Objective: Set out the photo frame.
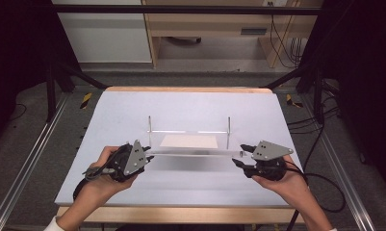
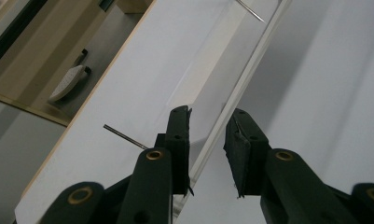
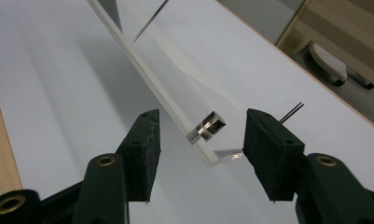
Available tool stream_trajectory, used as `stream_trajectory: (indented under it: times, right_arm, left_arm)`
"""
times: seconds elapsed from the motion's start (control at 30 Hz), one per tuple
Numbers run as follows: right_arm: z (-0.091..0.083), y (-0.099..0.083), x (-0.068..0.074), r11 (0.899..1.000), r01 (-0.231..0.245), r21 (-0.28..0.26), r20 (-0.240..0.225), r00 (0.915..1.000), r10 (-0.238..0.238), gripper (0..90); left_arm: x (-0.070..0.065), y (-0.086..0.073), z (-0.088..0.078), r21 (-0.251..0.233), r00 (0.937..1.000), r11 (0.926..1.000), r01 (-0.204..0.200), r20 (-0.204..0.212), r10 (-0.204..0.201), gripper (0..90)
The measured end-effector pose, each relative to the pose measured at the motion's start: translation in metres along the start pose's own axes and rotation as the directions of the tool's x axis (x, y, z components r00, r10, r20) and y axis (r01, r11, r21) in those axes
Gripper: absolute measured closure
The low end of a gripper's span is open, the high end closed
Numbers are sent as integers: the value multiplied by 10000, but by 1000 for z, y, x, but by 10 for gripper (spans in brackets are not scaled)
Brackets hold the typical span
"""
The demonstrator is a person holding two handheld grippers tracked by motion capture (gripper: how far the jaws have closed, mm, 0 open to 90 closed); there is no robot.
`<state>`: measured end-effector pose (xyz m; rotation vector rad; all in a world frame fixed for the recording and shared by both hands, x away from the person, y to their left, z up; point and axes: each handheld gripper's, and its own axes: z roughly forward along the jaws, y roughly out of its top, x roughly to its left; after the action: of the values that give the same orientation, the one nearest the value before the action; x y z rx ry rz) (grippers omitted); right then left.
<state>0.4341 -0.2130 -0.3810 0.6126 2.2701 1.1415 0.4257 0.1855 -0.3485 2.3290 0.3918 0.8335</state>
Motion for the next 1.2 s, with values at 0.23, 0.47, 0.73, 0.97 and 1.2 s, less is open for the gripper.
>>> stream_trajectory:
  times: [0.23, 0.47, 0.73, 0.97, 1.2]
  right_arm:
    - [9, 9, -12, 9999, -26, -120, 233, 9997, 29, 490]
    - [18, 14, -25, 9976, -206, -667, 324, 9992, 228, 600]
    - [22, 18, -34, 9938, -147, -1101, 579, 9981, 211, 604]
    - [25, 25, -42, 9927, -207, -1184, 783, 9965, 301, 604]
    - [31, 37, -57, 9910, -564, -1212, 945, 9932, 681, 592]
  left_arm:
    - [22, 10, 0, -7, 9986, 9994, 345, 406, -344, 699]
    - [42, 19, 2, 51, 9953, 9988, 493, 826, -496, 698]
    - [60, 28, 5, 90, 9932, 9983, 576, 1011, -582, 695]
    - [76, 35, 9, 31, 9916, 9977, 681, 1098, -680, 687]
    - [97, 42, 15, -72, 9895, 9969, 785, 1226, -771, 677]
